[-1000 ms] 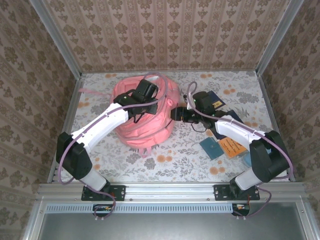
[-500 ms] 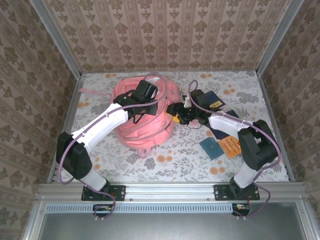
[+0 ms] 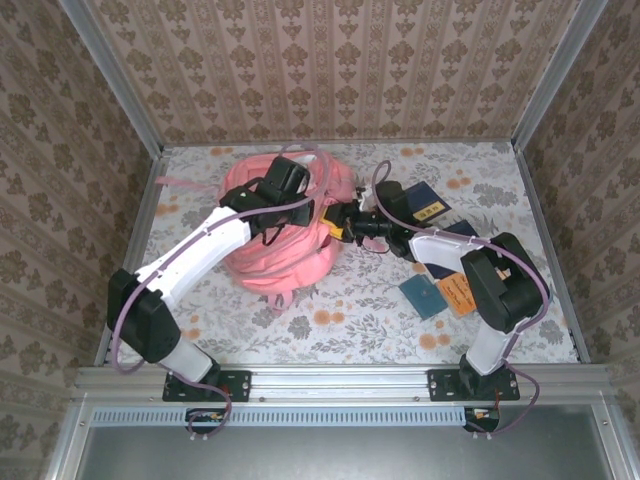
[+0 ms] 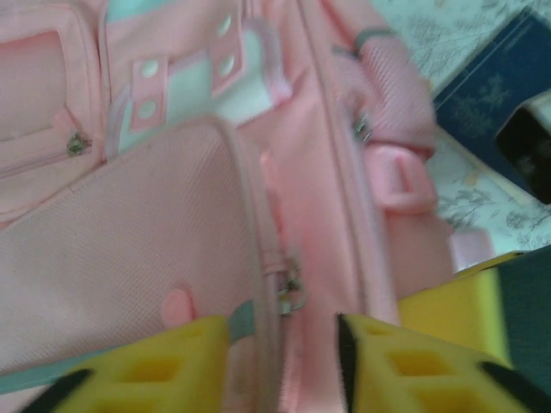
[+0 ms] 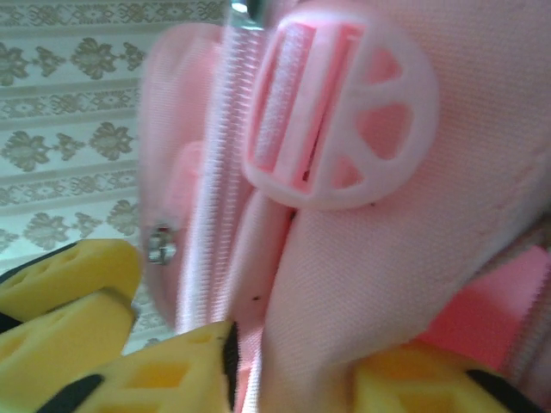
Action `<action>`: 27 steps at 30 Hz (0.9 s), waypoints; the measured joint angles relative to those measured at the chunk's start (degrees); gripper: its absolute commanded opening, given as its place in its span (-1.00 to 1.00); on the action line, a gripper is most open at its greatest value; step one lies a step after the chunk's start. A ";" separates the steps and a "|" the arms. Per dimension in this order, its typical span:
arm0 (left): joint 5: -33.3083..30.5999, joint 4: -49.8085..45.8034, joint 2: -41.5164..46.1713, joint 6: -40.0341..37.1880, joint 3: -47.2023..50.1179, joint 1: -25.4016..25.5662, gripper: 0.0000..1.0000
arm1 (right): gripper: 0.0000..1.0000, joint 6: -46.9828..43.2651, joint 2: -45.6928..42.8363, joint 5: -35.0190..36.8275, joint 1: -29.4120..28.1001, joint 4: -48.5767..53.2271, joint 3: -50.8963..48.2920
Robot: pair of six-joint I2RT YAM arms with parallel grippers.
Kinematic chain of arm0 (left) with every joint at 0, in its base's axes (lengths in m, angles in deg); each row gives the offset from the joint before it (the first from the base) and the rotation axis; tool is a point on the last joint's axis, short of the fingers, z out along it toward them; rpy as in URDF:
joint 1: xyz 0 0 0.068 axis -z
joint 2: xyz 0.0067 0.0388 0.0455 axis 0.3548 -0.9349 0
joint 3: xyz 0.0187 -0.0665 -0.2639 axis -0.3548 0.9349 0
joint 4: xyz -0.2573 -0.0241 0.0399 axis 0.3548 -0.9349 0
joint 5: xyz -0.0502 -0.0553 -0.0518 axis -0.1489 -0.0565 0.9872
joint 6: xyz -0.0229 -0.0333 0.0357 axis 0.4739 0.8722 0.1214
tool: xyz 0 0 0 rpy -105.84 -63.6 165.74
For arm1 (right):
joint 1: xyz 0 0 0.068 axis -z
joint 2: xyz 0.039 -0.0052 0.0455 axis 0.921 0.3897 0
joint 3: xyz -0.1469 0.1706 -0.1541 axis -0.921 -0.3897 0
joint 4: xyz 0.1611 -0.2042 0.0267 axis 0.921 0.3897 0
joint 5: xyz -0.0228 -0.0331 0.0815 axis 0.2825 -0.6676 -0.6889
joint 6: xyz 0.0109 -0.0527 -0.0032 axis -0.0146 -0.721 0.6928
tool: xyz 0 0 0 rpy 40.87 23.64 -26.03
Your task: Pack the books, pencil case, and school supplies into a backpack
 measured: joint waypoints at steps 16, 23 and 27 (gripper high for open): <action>4.66 -2.89 20.90 19.19 15.67 4.96 -0.06 | -0.84 -0.39 3.74 4.48 -4.79 -0.09 7.34; 5.29 0.35 20.46 26.95 22.73 7.65 -0.19 | -0.85 -0.52 4.72 5.20 -5.95 0.37 7.63; 4.04 2.78 18.67 29.22 24.50 7.63 -0.22 | -0.85 -0.52 4.72 5.20 -6.05 0.63 7.65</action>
